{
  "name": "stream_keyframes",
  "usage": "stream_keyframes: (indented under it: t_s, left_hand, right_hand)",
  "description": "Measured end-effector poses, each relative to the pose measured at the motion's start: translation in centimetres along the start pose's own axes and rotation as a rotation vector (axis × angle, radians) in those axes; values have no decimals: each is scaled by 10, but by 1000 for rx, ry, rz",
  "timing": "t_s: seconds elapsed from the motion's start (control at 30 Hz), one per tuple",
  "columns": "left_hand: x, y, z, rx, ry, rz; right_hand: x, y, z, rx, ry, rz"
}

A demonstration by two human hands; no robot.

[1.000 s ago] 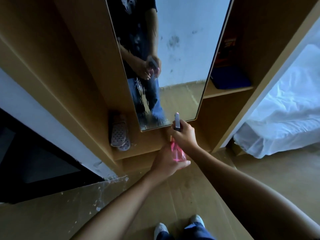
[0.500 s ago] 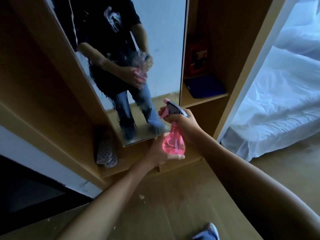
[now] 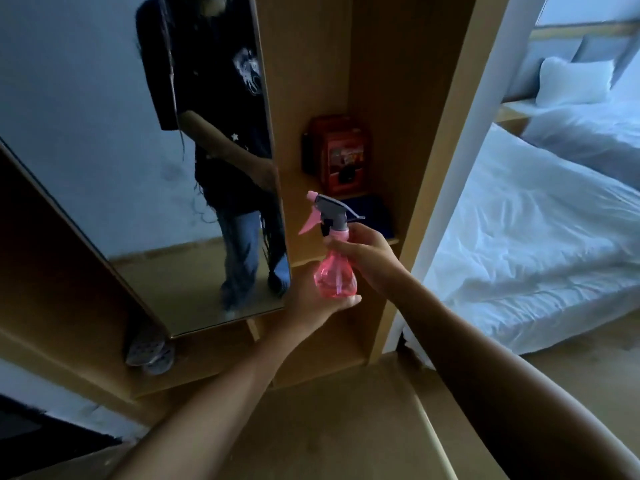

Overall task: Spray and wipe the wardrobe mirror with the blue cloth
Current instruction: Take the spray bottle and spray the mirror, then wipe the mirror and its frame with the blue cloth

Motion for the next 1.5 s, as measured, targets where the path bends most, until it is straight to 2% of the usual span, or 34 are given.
stream_keyframes:
  t_s: [0.13,0.3,0.53,0.73,0.9,1.13,1.3,1.4,1.5]
  left_hand:
    - [-27,1,-20,35,31,4]
    - [-60,-17,-33,41,-49,52]
    - [-112,-56,-21,0,-47,113]
    - [-154,-94,-9,-125,-32,169]
    - [-173,-121,4,-193,71,256]
    - [-189,-158,14,-115,242,410]
    - [-198,-193,12,144,400,443]
    - [-201,-203,17,125,464,455]
    - [-207,-206,25,-30,473,427]
  right_hand:
    - [-15,-12,31,78,27,61]
    - [-46,-19,49,95,19,68]
    - [-105,-22,51,119,6,38]
    - [-157,-18,45,100,-8,-8]
    - [-200,-4,35,118,-62,-51]
    - [-253,13,13,129,-205,-89]
    - [-279,23,-4,185,-294,-58]
    - [-291,28,-11,186,-313,-58]
    - [-299,28,-19,162,-357,-44]
Point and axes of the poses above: each hand's wrist, its own x-axis away from the middle knuckle, its own z-axis out of the back of the hand, y = z × x, the point moved 10 cm from there along -x, towards the middle knuckle, and after that the axes turned 11 degrees about -z, right-handed, at the moved point
